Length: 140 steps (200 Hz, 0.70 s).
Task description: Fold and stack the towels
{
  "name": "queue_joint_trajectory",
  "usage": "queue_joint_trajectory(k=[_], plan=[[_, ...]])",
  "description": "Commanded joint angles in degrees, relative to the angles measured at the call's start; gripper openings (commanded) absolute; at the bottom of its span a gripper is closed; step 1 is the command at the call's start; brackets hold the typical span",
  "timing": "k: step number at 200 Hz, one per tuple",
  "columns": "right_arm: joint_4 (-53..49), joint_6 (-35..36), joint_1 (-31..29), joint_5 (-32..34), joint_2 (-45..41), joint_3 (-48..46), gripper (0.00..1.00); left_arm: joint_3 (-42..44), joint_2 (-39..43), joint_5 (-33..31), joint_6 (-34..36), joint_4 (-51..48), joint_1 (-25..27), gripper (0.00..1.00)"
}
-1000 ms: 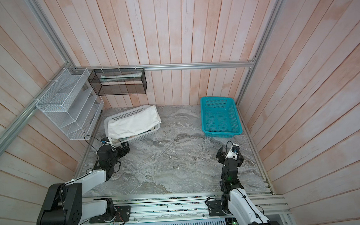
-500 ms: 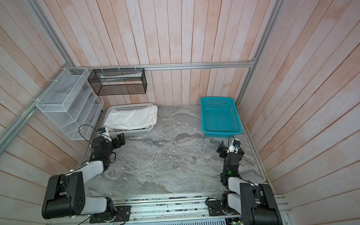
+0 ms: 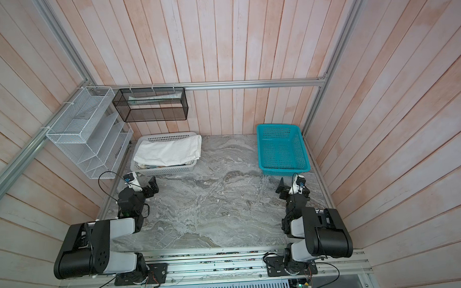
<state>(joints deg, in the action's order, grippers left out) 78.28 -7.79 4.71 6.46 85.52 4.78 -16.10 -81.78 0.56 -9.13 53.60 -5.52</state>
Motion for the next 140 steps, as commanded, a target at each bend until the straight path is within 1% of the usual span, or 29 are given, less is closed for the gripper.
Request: queue_joint_trajectory(k=[1,11,23,29,36,51,66,73,78,97,140], plan=[[5.5,0.8,0.4,-2.1,1.4,1.1,0.98,1.0,-2.2,-0.4,3.4,8.3,1.2,1.00],[2.1,1.3,0.4,-2.6,0.3,2.0,0.98,1.5,-4.2,0.6,3.6,10.7,1.2,1.00],[-1.1,1.6,0.4,-2.7,-0.4,3.3,0.98,2.3,-7.5,0.5,4.2,17.0,1.6,1.00],[-0.9,1.6,0.4,-3.0,0.2,3.7,0.98,1.8,-6.6,0.4,4.2,14.7,1.7,1.00],[-2.0,1.7,0.3,-2.9,0.4,4.4,0.98,0.6,-5.4,-0.2,4.4,9.8,2.1,1.00],[-6.2,2.2,-0.6,-1.1,0.6,6.8,0.98,1.3,-7.1,-1.4,4.3,14.1,2.8,1.00],[-7.4,3.1,-1.8,0.6,0.8,7.5,0.98,0.5,-5.7,-1.7,4.4,10.3,3.0,1.00],[-7.3,3.1,-1.7,0.6,0.8,7.5,0.98,0.6,-6.2,-2.2,4.4,11.3,3.2,1.00],[-7.4,3.1,-1.7,0.5,0.8,7.5,0.98,0.5,-6.5,-2.2,5.9,11.6,3.4,1.00],[-7.4,3.1,-1.7,0.6,0.8,7.4,0.98,-0.4,-6.2,-3.4,6.7,9.4,4.2,1.00],[-7.4,3.1,-1.8,0.6,0.7,7.5,0.98,-0.5,-6.3,-3.8,6.8,9.5,4.5,1.00]])
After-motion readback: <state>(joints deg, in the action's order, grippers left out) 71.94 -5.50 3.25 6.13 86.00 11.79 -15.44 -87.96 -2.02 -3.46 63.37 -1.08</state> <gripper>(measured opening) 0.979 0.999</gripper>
